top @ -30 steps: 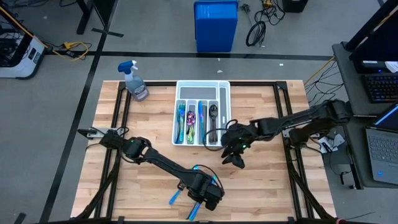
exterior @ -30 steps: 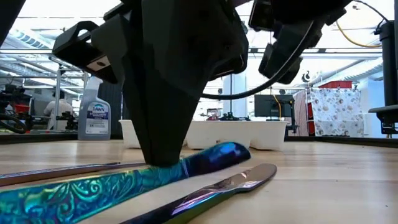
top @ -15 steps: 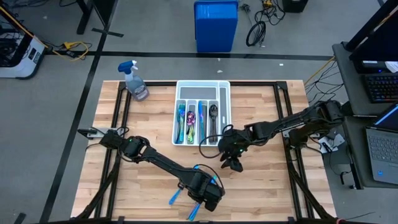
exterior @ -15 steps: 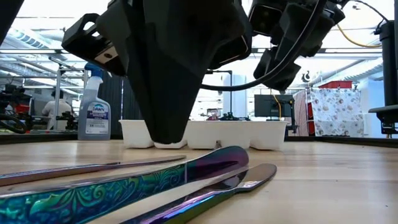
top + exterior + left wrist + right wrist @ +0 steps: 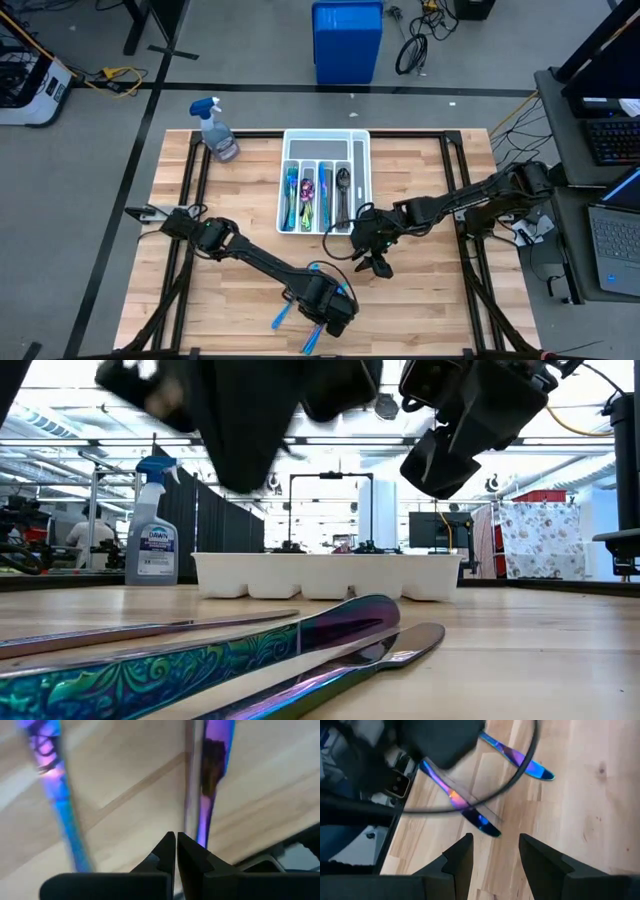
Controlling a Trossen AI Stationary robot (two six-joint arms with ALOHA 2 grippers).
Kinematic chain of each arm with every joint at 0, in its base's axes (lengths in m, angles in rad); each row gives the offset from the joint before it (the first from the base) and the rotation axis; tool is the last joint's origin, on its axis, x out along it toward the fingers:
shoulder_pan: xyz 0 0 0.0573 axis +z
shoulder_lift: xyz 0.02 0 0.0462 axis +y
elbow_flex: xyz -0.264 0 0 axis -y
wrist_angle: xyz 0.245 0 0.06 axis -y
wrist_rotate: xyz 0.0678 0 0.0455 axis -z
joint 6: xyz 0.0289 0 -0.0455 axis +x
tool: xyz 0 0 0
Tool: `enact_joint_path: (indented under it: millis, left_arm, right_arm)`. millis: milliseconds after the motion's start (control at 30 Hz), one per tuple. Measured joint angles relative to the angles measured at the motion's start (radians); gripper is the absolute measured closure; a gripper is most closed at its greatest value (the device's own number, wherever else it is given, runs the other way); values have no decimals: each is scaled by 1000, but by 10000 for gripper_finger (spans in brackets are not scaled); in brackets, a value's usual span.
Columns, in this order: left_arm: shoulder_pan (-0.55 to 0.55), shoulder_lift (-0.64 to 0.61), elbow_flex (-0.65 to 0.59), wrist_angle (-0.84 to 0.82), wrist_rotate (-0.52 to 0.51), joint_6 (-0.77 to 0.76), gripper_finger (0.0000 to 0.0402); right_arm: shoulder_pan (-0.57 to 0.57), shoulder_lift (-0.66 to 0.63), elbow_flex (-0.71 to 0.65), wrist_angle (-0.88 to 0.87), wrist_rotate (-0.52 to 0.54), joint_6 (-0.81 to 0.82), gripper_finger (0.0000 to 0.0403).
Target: Sort silverware
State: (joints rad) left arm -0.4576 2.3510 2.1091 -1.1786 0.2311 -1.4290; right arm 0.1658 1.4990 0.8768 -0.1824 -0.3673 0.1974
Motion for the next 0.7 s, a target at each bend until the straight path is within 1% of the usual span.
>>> enact_joint_path:
  millis: [100,200,367,433,533,633,700]
  left_arm:
    - [0,-58,2,-47,-15,-2,400]
    - [-3,-111,2,-69,-68,-4,400]
    - [-8,-179,2,-44,-94,-13,400]
    - [-14,-183,2,-40,-102,-64,400]
    - [-25,-177,-1,-36,-113,-177,400]
    - [-33,-162,-5,-16,-109,-192,400]
    - [-36,-141,-7,-2,-107,-189,396]
  right_arm:
    - [6,0,0,0,0,-7,261]
    - [6,0,0,2,0,-1,261]
    - [6,-2,0,31,-5,56,261]
    - [7,-7,0,53,-21,84,261]
    - [7,-25,0,85,-79,138,261]
    - [9,-66,1,116,-131,188,261]
    - [9,-106,1,113,-136,201,261]
